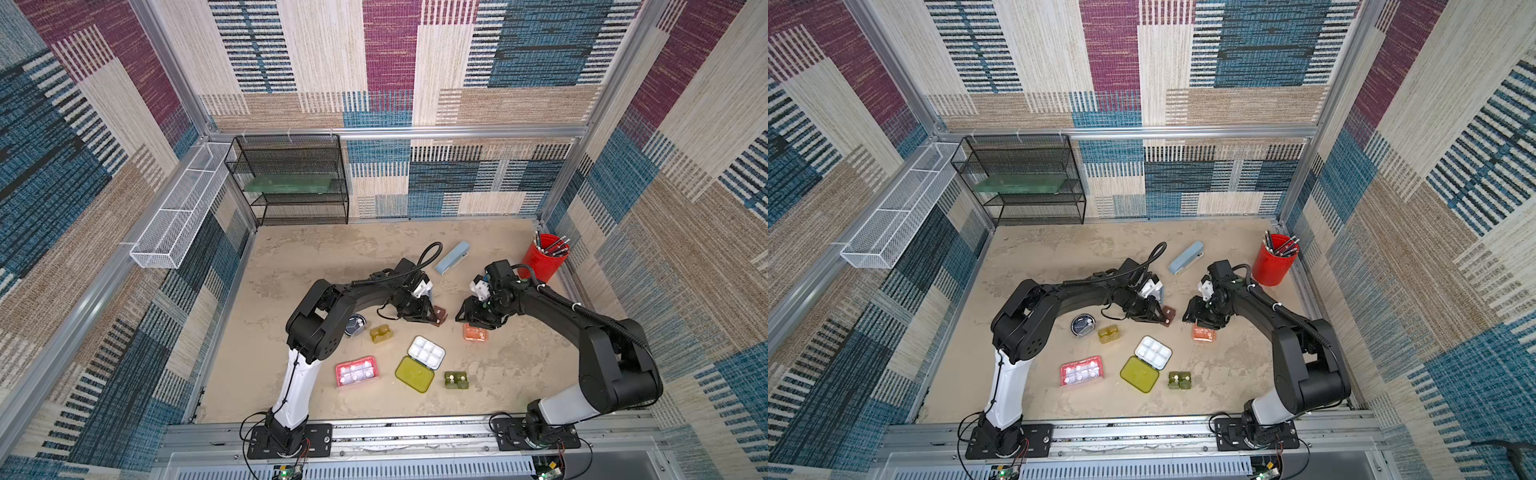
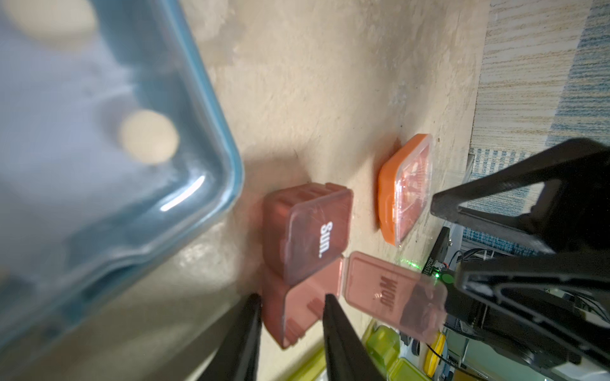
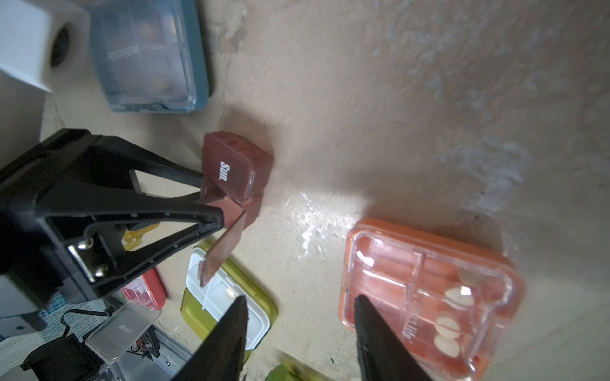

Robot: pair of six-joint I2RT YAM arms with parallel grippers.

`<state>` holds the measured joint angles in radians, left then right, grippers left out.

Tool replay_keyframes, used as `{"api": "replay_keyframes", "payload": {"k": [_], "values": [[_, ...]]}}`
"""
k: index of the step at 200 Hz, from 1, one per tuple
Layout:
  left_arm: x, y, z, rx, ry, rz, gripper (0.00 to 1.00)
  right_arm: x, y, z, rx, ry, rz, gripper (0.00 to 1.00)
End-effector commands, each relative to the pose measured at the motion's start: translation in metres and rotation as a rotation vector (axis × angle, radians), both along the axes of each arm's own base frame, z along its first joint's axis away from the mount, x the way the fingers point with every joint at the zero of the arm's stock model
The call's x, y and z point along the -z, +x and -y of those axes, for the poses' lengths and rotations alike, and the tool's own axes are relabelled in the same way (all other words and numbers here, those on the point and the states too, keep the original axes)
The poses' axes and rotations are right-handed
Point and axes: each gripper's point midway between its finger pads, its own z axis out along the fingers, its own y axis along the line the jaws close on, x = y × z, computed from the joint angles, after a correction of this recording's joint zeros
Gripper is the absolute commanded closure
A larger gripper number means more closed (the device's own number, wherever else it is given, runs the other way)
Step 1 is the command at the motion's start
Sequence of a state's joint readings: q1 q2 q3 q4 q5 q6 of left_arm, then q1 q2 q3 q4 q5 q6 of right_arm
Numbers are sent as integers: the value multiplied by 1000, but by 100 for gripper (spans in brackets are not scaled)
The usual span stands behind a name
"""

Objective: Close pillboxes
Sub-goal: Adjust the pillbox at the center of the board.

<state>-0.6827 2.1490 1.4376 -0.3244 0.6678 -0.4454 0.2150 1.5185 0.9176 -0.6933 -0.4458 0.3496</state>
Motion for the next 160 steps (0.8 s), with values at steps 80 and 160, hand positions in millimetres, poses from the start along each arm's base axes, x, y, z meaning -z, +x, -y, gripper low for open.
{"api": "replay_keyframes", "payload": {"k": [80, 160], "values": [[-26, -4, -3, 20, -48, 2, 57, -2, 7, 0, -9, 17, 27, 45], [-21, 30, -2, -12, -48, -7, 53, 0, 7, 0, -6, 21, 22, 44]]}}
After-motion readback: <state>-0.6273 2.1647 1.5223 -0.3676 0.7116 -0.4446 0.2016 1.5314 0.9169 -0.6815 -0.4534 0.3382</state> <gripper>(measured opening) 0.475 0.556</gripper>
